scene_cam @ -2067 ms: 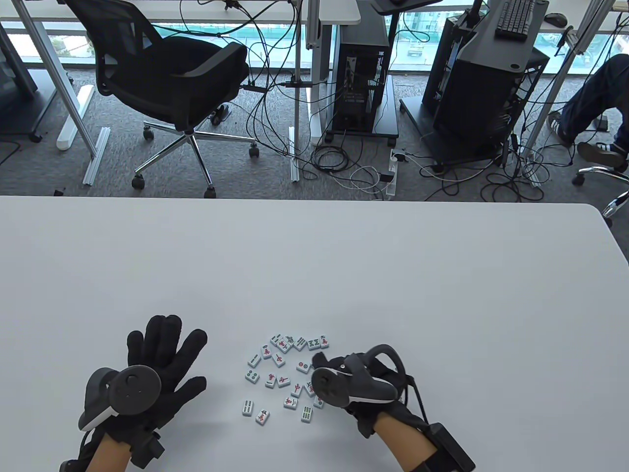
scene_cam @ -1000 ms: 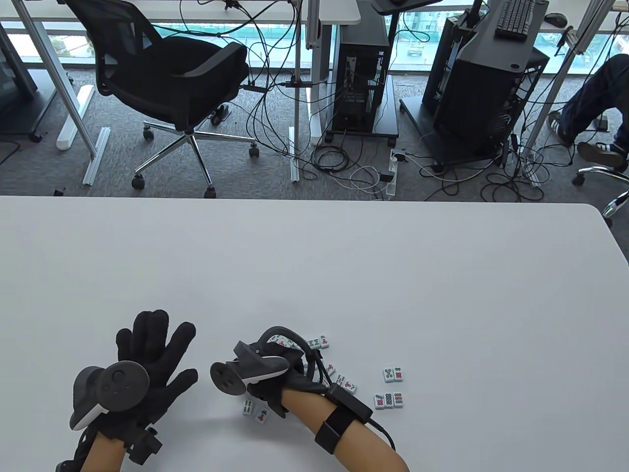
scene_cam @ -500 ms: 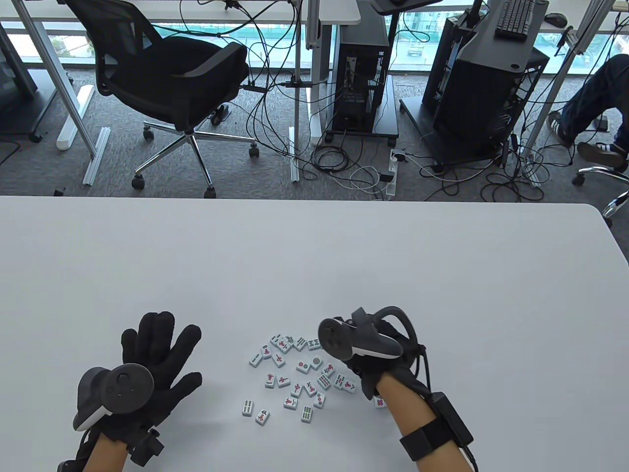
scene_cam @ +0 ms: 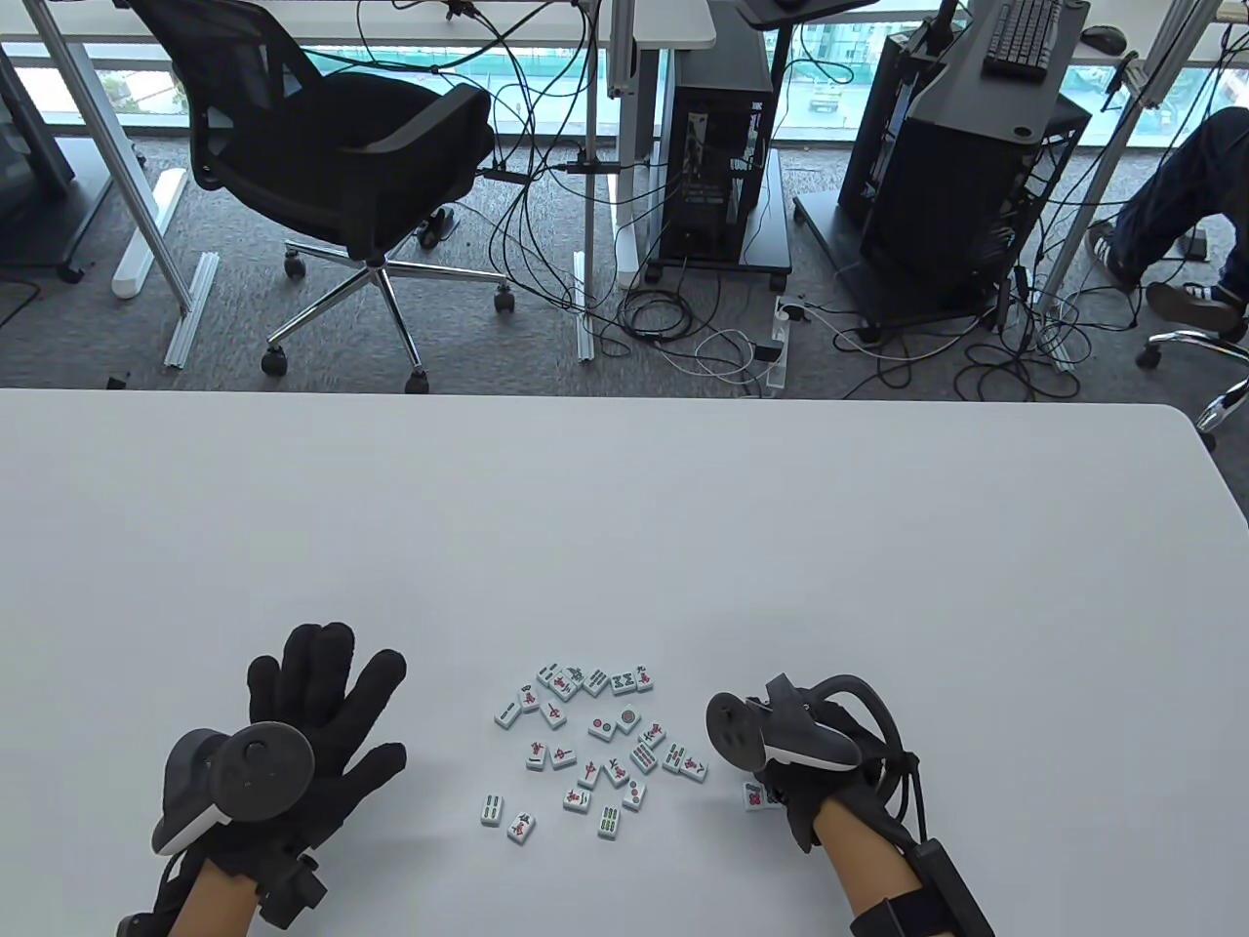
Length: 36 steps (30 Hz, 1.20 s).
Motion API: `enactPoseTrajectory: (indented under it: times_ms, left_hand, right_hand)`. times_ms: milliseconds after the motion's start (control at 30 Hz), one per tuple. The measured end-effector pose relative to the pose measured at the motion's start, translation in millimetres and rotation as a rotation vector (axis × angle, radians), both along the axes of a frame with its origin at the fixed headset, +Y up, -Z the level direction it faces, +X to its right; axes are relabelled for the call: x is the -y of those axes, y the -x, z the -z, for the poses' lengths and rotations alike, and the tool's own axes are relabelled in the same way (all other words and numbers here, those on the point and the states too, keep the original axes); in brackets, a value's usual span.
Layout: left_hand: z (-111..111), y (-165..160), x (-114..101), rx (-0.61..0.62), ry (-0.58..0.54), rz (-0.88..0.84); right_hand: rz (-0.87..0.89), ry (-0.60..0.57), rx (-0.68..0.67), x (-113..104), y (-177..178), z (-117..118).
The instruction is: Mahjong suit sorting
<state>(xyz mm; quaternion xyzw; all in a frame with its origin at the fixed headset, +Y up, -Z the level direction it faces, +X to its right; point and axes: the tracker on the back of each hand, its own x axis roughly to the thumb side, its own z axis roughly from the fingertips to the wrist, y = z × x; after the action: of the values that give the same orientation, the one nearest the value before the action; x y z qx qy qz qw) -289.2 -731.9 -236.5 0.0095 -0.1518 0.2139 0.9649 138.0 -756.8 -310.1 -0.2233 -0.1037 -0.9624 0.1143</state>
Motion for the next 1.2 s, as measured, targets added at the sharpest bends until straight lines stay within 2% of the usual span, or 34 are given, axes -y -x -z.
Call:
enactPoseTrajectory:
  times_ms: [300, 533, 633, 767, 933, 1067, 1200]
  left_hand:
    - [0, -1, -1, 0.004, 0.012, -0.001]
    - [0, -2, 0, 0.009, 0.012, -0.001]
    - [0, -3, 0, 0.017, 0.012, 0.003]
    - [0, -4, 0, 0.023, 0.008, 0.001]
    - [0, -4, 0, 0.026, 0.007, -0.002]
    - [0, -4, 0, 0.027, 0.004, -0.008]
    - [0, -4, 0, 0.026, 0.007, -0.008]
  right_hand:
    - [-0.03, 0.013, 0.033, -1, 2, -2]
    - [0.194, 0.037, 0.097, -21, 32, 6]
    - [0.225, -0.017, 0.146, -21, 57, 10]
    - [0.212, -0.027, 0.21, -16, 85, 16]
    - [0.142, -0.026, 0.261, -8, 105, 30]
    - [0.103, 0.03, 0.278, -3, 106, 32]
    - [0.062, 0.008, 0.308, -4, 98, 34]
